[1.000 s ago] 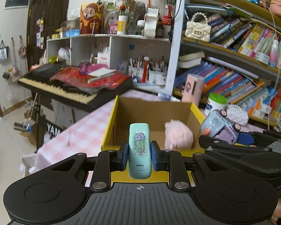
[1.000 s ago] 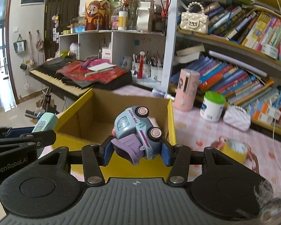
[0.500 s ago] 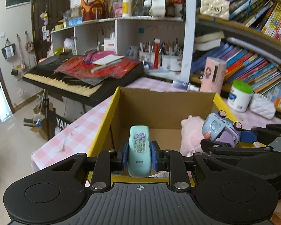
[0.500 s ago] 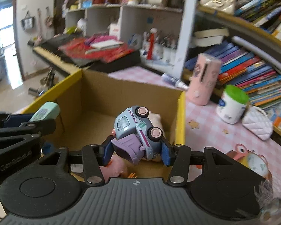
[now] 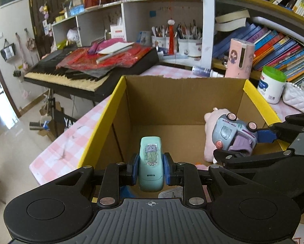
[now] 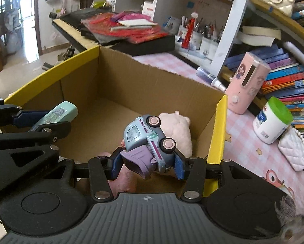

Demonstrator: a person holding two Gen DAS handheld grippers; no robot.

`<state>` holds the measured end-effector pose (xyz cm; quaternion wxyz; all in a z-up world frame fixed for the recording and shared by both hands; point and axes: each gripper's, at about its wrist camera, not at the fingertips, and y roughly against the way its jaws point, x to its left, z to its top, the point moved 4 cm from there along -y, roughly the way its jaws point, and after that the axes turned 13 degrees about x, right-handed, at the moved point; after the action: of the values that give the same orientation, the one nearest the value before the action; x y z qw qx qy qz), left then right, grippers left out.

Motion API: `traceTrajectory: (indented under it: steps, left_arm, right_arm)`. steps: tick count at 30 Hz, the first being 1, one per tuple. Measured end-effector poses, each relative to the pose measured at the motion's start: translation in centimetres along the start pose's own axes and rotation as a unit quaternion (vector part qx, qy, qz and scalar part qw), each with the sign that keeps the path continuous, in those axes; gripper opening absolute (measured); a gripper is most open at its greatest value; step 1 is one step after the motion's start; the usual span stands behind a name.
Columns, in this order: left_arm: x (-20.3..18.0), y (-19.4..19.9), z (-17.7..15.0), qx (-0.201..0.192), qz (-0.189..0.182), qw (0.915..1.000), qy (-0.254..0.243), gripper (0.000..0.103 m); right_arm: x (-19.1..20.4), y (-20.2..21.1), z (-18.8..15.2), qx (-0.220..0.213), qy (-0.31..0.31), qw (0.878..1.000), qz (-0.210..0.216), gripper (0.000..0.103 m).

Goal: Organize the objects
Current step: 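Open the left tool to drop the eraser while the right tool releases the car into the box, then withdraw both tools from the box back over the table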

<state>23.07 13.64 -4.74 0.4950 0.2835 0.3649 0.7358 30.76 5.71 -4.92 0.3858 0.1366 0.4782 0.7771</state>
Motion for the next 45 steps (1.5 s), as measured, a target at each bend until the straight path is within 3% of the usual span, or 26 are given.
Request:
traceTrajectory:
  steps: [14, 21, 27, 29, 37, 45]
  left_arm:
    - [0.0, -0.5, -0.1, 0.009, -0.004, 1.0000, 0.002, 0.023]
    - [-0.1, 0.1, -0.3, -0.005, 0.000, 1.0000, -0.005, 0.028]
    - [0.5, 1.8, -0.4, -0.027, 0.009, 0.9995, 0.011, 0.045]
    - [0.9, 2.3, -0.5, -0.035, 0.010, 0.9991, 0.022, 0.052]
    - [2.3, 5.4, -1.5, -0.070, 0.023, 0.9956, 0.058, 0.076]
    - [3.4, 7.8, -3.9, -0.093, 0.052, 0.9918, 0.070, 0.084]
  right_arm:
    - [0.2, -0.3, 0.2, 0.004, 0.010, 1.000, -0.007, 0.048]
    - [0.0, -0.3, 0.2, 0.004, 0.004, 1.000, -0.007, 0.048]
    - [-0.2, 0.6, -0.4, -0.010, -0.027, 1.000, -0.010, 0.052]
    - [-0.3, 1.2, -0.6, -0.018, -0.038, 0.999, -0.019, 0.060]
    - [-0.2, 4.7, -1.5, -0.066, -0.079, 0.993, -0.050, 0.076]
    - [1.5, 7.7, -3.5, -0.088, -0.105, 0.986, -0.097, 0.083]
